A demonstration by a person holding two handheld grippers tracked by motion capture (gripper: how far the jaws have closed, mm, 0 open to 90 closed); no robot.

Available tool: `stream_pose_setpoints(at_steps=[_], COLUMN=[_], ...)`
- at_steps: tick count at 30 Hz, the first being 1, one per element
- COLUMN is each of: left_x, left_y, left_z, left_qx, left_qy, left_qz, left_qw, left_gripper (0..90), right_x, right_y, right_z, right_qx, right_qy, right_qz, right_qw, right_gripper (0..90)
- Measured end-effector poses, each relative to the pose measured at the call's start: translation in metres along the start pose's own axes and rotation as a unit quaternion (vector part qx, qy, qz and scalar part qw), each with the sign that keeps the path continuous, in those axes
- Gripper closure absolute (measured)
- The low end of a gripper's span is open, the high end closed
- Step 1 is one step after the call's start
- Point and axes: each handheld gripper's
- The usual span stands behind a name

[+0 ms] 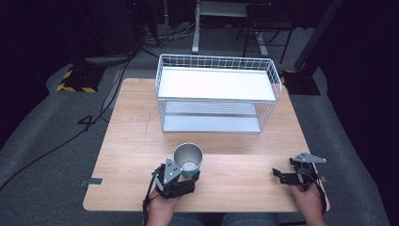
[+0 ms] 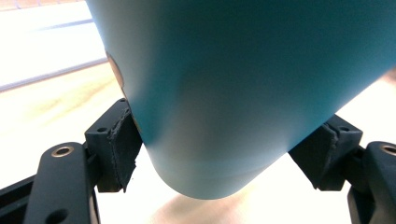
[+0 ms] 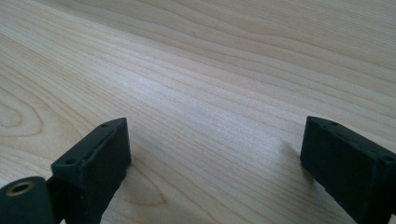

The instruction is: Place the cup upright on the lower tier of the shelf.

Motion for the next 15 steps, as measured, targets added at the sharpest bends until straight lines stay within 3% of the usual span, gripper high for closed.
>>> stream_pose_setpoints(at_steps=[3,11,15], left_x=[0.007,0.022,0.033], left_y=[-0.007,-0.022,-0.028], left_z=[0.009,0.024,0.029], left_qx=[0.004,0.024,0.024], left_qy=[0.001,-0.001,-0.011], left_qz=[-0.01,-0.012,-0.008], left_qw=[0.9999,0.9996,0.9996], left_gripper=[25.0,25.0,25.0], right_x=[0.0,0.0,0.0], right_y=[0.0,0.0,0.0], right_z=[0.0,0.0,0.0], right_qx=[-0.001,-0.001,-0.001], right_qy=[0.0,0.0,0.0], right_qz=[0.001,0.001,0.001], right_qw=[1.0,1.0,1.0], right_gripper=[8.8,8.8,8.8])
Point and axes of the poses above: each handheld gripper's, and its own axes: z roughly forward along the jaws, x roughly out of its top, y roughly to its right, and after that the axes turned 4 degrees about -x, right-handed
